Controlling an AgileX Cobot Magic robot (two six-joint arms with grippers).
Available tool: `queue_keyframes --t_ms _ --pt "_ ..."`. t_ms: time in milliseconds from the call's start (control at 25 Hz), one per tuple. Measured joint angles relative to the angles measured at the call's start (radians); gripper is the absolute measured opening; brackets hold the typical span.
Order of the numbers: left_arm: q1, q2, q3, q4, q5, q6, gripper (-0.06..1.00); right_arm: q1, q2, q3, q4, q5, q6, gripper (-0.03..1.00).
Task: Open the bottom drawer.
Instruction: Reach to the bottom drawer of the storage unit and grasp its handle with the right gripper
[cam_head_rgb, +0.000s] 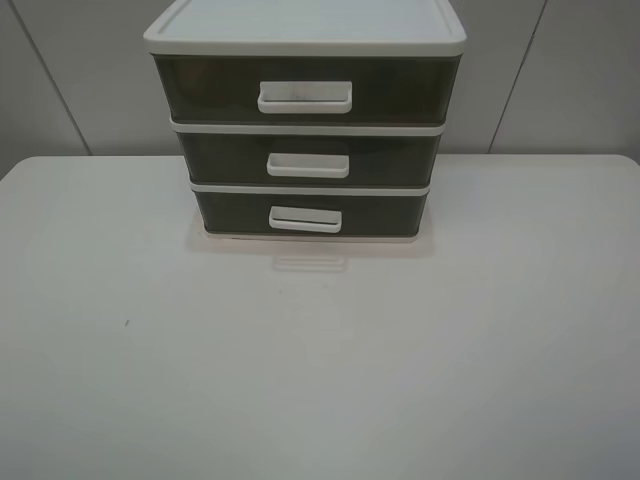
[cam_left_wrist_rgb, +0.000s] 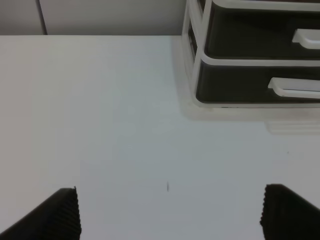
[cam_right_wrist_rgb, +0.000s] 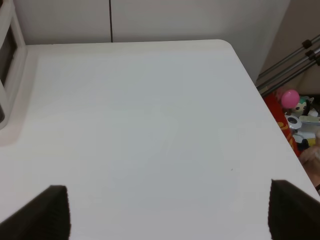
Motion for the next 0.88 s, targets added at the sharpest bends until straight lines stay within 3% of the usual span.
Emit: queue_keyframes --t_ms 880 --pt "0.000 0.000 0.000 0.000 0.000 0.000 0.74 0.003 0.000 0.000 -0.002 0.000 0.000 0.78"
